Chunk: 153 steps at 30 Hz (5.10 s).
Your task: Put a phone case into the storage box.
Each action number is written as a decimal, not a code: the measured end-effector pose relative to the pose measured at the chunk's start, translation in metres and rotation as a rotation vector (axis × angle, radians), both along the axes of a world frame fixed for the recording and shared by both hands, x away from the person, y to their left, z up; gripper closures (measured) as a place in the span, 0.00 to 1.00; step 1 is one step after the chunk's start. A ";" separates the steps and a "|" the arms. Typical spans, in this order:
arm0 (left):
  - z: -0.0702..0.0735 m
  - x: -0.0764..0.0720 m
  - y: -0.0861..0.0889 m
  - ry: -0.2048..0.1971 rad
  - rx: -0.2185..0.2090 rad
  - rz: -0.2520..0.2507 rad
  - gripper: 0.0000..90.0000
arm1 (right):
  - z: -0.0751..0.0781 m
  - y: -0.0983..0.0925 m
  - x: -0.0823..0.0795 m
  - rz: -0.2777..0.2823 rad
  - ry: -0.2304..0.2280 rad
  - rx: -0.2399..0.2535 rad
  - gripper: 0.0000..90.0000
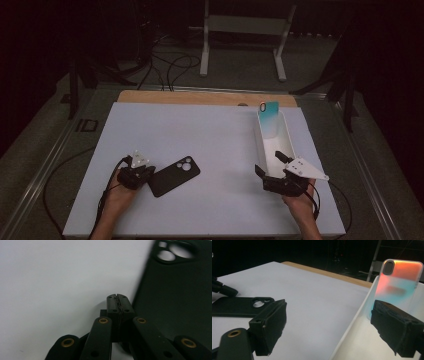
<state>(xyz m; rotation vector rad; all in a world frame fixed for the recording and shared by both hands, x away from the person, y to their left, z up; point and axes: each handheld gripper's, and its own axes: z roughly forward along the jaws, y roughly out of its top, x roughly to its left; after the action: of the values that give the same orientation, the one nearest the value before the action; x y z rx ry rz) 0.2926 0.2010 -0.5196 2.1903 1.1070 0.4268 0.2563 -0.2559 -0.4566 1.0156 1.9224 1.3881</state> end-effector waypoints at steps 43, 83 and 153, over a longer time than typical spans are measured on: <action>0.056 -0.048 0.038 -0.324 -0.225 0.150 0.00 | -0.003 -0.004 0.001 0.042 -0.030 0.046 0.14; 0.003 -0.019 -0.057 0.024 0.051 -0.045 0.05 | -0.002 0.001 0.000 0.048 -0.017 0.015 0.14; 0.106 -0.008 -0.124 -0.355 -0.148 -0.165 0.17 | 0.085 0.066 0.055 0.278 0.160 0.084 0.14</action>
<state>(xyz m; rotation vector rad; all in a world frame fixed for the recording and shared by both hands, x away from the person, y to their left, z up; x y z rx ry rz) 0.2846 0.0769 -0.4137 1.9618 0.7360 0.6112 0.3114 -0.1902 -0.3718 0.9494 2.2062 1.5942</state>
